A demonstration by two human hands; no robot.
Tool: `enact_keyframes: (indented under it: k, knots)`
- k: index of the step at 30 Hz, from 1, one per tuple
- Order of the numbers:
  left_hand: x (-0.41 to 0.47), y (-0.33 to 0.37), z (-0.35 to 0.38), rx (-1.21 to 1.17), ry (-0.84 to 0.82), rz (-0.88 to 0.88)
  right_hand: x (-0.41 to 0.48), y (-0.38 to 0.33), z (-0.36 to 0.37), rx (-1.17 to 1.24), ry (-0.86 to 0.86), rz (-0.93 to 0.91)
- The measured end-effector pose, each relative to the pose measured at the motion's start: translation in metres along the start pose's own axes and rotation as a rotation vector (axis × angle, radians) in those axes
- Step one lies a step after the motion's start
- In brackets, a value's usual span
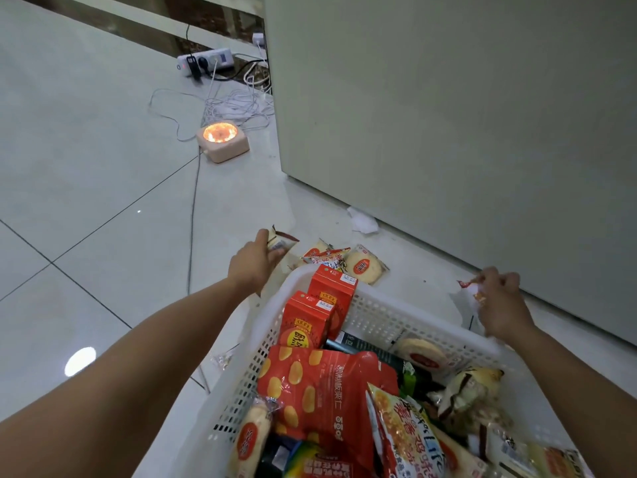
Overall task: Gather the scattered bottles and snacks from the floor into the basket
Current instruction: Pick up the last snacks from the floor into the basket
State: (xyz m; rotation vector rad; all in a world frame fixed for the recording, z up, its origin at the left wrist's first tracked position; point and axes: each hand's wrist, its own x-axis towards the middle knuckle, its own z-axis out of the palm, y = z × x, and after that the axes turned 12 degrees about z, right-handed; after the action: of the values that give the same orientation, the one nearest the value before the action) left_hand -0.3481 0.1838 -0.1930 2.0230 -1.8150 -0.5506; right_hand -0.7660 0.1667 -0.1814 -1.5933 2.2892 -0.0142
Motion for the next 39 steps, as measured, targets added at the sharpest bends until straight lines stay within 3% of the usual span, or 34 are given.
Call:
enact_keyframes:
  k: [3, 5, 10, 15, 20, 24, 27, 29, 31, 33, 36, 39]
  knots:
    - [0.007, 0.029, -0.024, -0.003, 0.111, 0.127, -0.013, -0.027, -0.032, 0.088, 0.101, -0.103]
    - [0.005, 0.054, -0.038, 0.019, 0.139, 0.309, -0.023, -0.042, -0.051, 0.169, 0.124, -0.222]
    - [-0.031, 0.116, -0.046, 0.020, -0.080, 0.760, -0.076, -0.072, -0.075, 0.342, -0.041, -0.467]
    - [-0.067, 0.129, -0.022, 0.180, -0.367, 0.893, -0.122, -0.068, -0.056, 0.101, -0.247, -0.616]
    - [-0.085, 0.120, -0.012, 0.350, -0.336, 0.931, -0.134, -0.047, -0.031, -0.039, -0.344, -0.576]
    - [-0.095, 0.111, -0.025, 0.160, -0.163, 0.762, -0.134, -0.035, -0.041, 0.101, -0.221, -0.499]
    - [-0.099, 0.090, -0.033, 0.041, 0.078, 0.319, -0.137, -0.014, -0.055, 0.246, -0.096, -0.339]
    - [-0.110, 0.070, -0.036, -0.060, 0.002, 0.082, -0.143, 0.010, -0.059, 0.229, -0.117, -0.235]
    - [-0.131, 0.058, -0.034, -0.279, -0.196, 0.041, -0.155, 0.034, -0.054, 0.121, -0.274, -0.188]
    - [-0.151, 0.059, -0.033, -0.406, -0.288, 0.035, -0.172, 0.050, -0.046, 0.116, -0.367, -0.186]
    - [-0.158, 0.061, -0.030, -0.395, -0.209, -0.082, -0.188, 0.064, -0.039, 0.256, -0.199, -0.156]
    - [-0.158, 0.058, -0.031, -0.240, -0.208, -0.223, -0.192, 0.086, -0.027, 0.175, -0.165, -0.024]
